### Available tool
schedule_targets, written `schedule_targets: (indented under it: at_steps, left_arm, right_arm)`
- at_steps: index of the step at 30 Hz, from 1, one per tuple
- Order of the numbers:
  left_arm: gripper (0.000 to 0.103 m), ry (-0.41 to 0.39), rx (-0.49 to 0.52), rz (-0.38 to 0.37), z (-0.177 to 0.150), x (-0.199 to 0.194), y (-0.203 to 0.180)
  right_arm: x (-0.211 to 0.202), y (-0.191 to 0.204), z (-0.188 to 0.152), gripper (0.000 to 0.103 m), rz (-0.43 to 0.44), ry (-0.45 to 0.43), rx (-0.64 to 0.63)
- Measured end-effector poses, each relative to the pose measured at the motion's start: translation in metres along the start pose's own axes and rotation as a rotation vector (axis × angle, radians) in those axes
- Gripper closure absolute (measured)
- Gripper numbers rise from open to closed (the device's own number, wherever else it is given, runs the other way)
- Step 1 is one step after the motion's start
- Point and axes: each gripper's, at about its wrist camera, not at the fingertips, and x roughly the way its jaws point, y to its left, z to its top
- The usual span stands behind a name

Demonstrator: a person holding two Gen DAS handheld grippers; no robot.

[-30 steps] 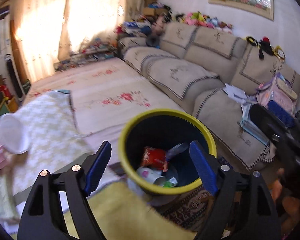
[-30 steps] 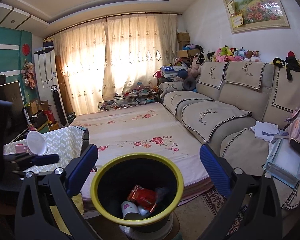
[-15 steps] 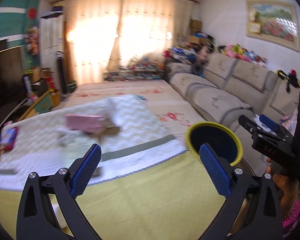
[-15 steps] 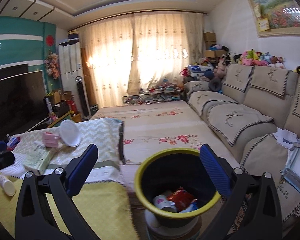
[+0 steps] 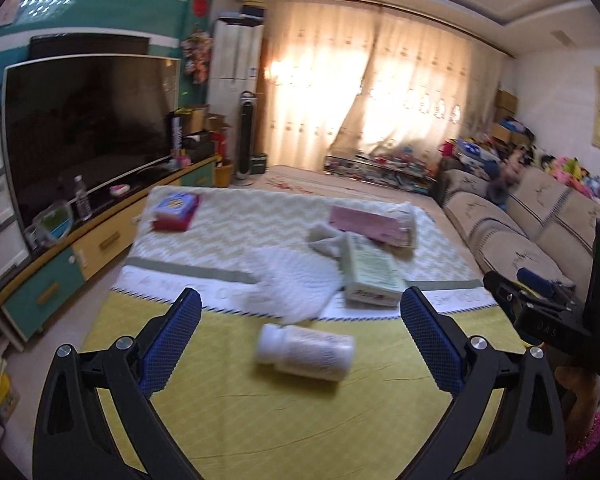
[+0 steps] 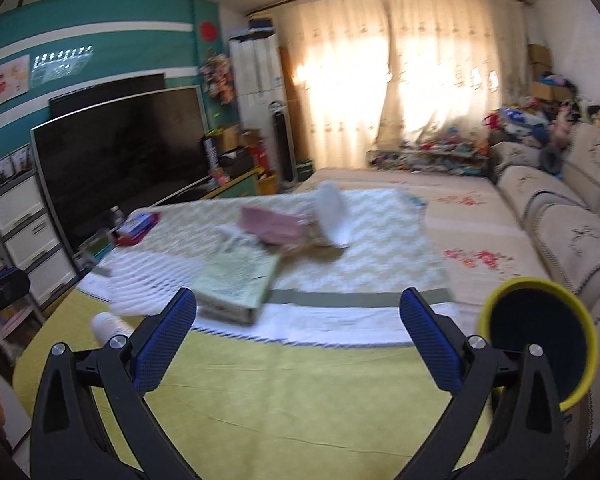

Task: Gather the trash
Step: 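Move the right gripper back over the table to the boxed package, then grasp the boxed package with the right gripper and lift it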

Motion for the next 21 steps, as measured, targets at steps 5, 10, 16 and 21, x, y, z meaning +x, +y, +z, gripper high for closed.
schedule_targets:
  at_steps: [5,10,16,21]
  left_arm:
    - [0.005,-0.005,-0.038,0.036,-0.004,-0.004,0.02]
    - [0.005,0.0,-0.041,0.031,-0.002,0.001,0.017]
    - [0.005,0.01,-0.045,0.017,-0.003,0.009,0.017]
    - [0.005,0.022,-0.054,0.007,-0.005,0.016,0.02]
  right_arm:
    - [0.038,0.043,0.001,0.006,0.072,0.078,-0.036]
    - [0.083,0.06,0.008,0.006,0.042,0.141,-0.018]
    - [0.128,0.06,0.01,0.006,-0.025,0.228,0.055]
    - [0.145,0.069,0.006,0.006,-0.08,0.252,0.065]
